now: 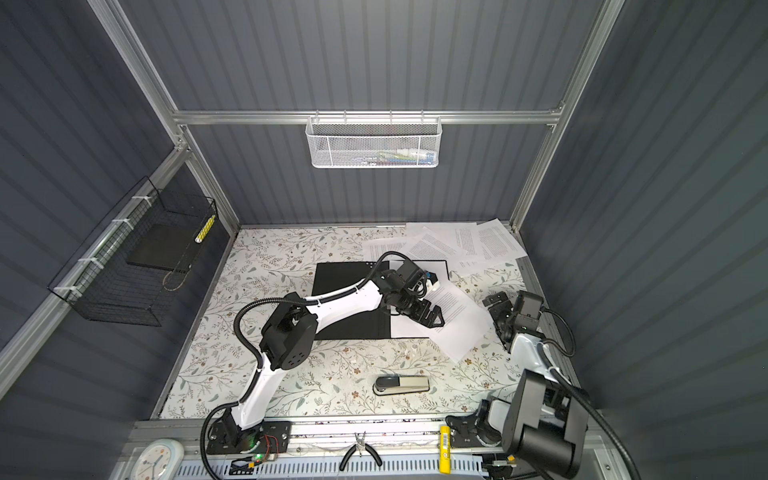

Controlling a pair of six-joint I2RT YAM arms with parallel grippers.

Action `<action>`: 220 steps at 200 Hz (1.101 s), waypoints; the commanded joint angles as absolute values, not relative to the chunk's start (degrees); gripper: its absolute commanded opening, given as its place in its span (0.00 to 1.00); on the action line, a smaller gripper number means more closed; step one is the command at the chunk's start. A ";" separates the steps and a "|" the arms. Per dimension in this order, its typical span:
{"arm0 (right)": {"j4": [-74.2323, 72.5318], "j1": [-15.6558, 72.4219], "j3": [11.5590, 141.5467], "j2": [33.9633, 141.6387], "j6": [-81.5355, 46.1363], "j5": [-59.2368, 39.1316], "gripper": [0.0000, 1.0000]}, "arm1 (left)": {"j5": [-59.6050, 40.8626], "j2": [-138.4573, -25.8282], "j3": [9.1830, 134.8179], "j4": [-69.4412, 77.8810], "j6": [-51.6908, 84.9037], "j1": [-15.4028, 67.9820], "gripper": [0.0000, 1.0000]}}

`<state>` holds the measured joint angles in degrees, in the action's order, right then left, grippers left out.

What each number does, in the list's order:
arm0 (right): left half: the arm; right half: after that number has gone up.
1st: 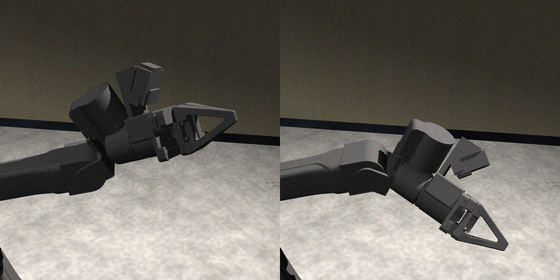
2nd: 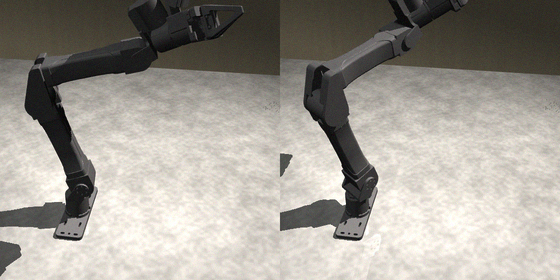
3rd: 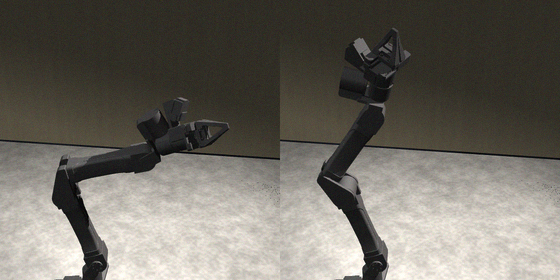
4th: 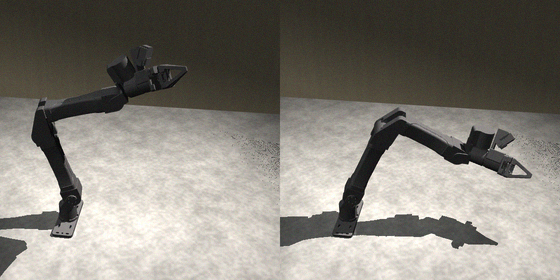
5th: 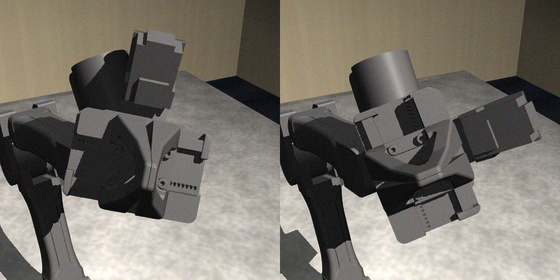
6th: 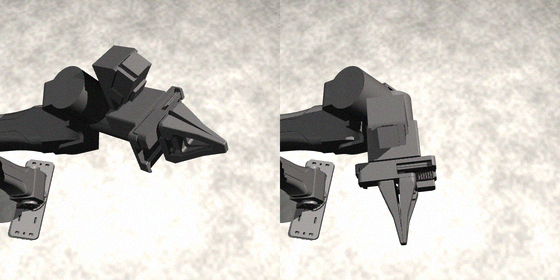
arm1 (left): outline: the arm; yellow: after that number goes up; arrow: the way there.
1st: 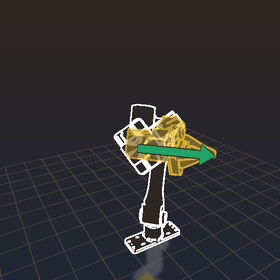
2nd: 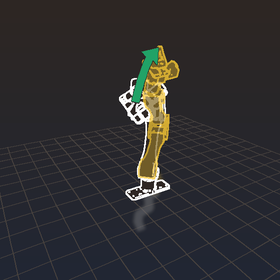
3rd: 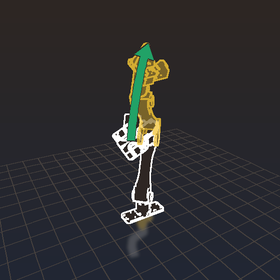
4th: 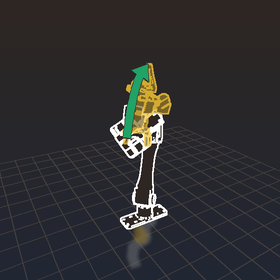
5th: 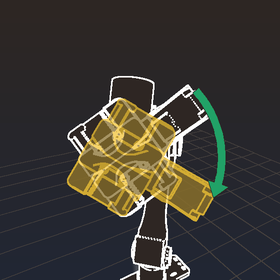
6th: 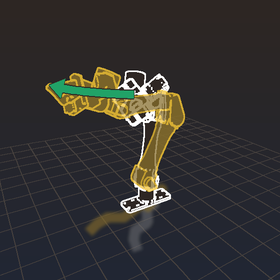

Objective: Put the files into the folder
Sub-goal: 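Grasp and lift the loose white sheet with the left gripper while the right hovers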

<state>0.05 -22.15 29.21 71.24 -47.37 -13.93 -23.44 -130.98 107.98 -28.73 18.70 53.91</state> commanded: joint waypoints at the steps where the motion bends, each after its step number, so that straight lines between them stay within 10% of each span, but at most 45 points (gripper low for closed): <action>1: 2.67 -23.32 32.02 74.18 -45.91 -13.85 0.99 | -22.55 -132.97 110.70 -30.86 18.69 53.70 1.00; 220: 20.21 -18.94 50.76 96.06 -39.73 -16.29 0.99 | -19.83 -137.37 111.45 -32.87 15.21 53.62 1.00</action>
